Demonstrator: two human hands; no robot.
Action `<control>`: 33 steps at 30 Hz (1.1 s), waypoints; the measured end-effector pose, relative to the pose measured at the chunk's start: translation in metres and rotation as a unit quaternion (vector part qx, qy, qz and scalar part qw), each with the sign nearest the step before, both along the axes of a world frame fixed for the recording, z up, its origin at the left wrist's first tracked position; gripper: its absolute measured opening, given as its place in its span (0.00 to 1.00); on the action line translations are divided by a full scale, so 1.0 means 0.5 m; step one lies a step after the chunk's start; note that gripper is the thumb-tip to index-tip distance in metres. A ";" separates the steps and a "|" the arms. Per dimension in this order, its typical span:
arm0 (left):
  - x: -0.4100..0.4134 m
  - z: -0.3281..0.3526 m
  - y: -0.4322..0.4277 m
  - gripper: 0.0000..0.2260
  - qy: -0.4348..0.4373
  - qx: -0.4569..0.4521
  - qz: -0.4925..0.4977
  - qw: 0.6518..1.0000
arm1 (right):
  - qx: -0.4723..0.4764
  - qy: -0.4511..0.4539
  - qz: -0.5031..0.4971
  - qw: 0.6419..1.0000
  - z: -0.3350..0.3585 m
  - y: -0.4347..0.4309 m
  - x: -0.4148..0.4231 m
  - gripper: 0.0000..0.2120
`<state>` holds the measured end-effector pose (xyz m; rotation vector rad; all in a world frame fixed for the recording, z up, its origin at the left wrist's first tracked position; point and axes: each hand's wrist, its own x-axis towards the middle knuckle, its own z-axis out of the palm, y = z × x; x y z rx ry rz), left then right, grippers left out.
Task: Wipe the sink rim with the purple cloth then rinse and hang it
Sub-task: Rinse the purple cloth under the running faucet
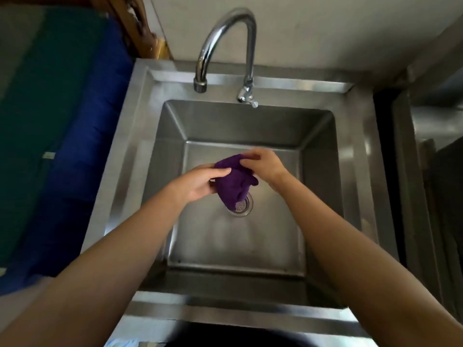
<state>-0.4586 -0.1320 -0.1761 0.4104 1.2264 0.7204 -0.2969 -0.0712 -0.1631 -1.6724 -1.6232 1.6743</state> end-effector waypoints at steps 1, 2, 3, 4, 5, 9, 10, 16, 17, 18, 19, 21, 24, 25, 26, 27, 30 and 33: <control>-0.009 -0.002 0.005 0.14 0.008 0.000 0.021 1.000 | 0.001 0.002 0.013 1.000 0.000 0.025 -0.009 0.13; -0.016 -0.005 0.010 0.13 0.017 -0.001 0.049 0.999 | 0.010 -0.008 0.018 1.000 -0.003 0.053 -0.015 0.14; -0.025 -0.008 0.017 0.12 0.022 -0.005 0.080 0.997 | 0.019 -0.022 0.013 0.999 -0.005 0.085 -0.023 0.14; -0.029 -0.012 0.023 0.11 0.024 -0.007 0.107 0.994 | 0.021 -0.035 -0.006 0.999 -0.007 0.116 -0.025 0.14; -0.031 -0.014 0.027 0.10 0.023 -0.007 0.130 0.991 | 0.019 -0.047 -0.031 0.998 -0.009 0.146 -0.025 0.15; -0.057 -0.040 0.053 0.06 0.001 0.011 0.179 0.984 | 0.004 -0.099 -0.066 0.993 -0.014 0.250 -0.055 0.23; -0.063 -0.046 0.060 0.07 -0.006 0.017 0.187 0.982 | -0.009 -0.088 -0.075 0.993 -0.013 0.267 -0.064 0.24; -0.084 -0.068 0.100 0.09 -0.043 0.039 0.238 0.969 | -0.050 -0.057 -0.082 0.994 -0.031 0.304 -0.094 0.17; -0.086 -0.070 0.105 0.12 -0.044 0.041 0.243 0.968 | -0.053 -0.055 -0.078 0.994 -0.035 0.307 -0.096 0.19; -0.089 -0.072 0.109 0.14 -0.046 0.042 0.245 0.968 | -0.055 -0.059 -0.070 0.994 -0.037 0.310 -0.098 0.20; -0.091 -0.074 0.113 0.15 -0.048 0.043 0.246 0.967 | -0.055 -0.064 -0.063 0.994 -0.041 0.314 -0.098 0.21; -0.095 -0.078 0.118 0.16 -0.054 0.047 0.251 0.965 | -0.055 -0.071 -0.051 0.995 -0.044 0.322 -0.097 0.22; -0.098 -0.081 0.125 0.16 -0.064 0.055 0.261 0.962 | -0.053 -0.080 -0.044 0.994 -0.045 0.330 -0.095 0.21; -0.098 -0.083 0.127 0.16 -0.064 0.058 0.265 0.961 | -0.050 -0.084 -0.046 0.994 -0.046 0.332 -0.096 0.21; -0.099 -0.085 0.128 0.16 -0.062 0.061 0.267 0.960 | -0.048 -0.086 -0.049 0.994 -0.046 0.333 -0.098 0.21; -0.099 -0.086 0.130 0.15 -0.060 0.062 0.271 0.959 | -0.046 -0.085 -0.053 0.994 -0.047 0.335 -0.101 0.21; -0.101 -0.091 0.134 0.11 -0.064 0.063 0.284 0.955 | -0.026 -0.114 -0.054 0.992 -0.050 0.342 -0.108 0.21; -0.099 -0.094 0.138 0.09 -0.063 0.069 0.283 0.954 | 0.001 -0.144 -0.046 0.989 -0.053 0.347 -0.114 0.19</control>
